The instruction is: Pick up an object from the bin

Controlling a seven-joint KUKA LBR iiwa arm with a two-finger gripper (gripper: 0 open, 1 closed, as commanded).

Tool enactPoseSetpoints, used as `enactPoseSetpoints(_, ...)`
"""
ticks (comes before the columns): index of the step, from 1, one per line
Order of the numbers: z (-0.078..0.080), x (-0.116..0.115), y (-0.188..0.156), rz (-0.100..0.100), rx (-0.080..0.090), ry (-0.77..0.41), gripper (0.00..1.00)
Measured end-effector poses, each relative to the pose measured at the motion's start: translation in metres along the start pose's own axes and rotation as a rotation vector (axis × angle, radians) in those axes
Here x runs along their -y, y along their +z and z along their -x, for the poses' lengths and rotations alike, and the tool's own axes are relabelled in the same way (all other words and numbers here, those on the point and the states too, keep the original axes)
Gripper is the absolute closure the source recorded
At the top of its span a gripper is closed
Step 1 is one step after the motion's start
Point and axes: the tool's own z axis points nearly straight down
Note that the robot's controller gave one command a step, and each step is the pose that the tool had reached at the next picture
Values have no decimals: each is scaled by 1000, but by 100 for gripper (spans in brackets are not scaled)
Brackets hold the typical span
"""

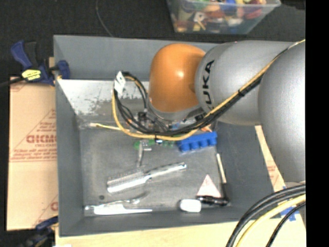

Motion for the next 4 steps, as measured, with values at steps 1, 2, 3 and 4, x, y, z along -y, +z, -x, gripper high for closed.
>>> enactPoseSetpoints(1,1,1,-5,1,7,5,0)
enactPoseSetpoints(2,-42,10,96,-1,-3,-435,0)
enactPoseSetpoints(3,-48,17,40,-2,13,-475,0)
enactPoseSetpoints(4,-45,18,67,-1,1,-631,0)
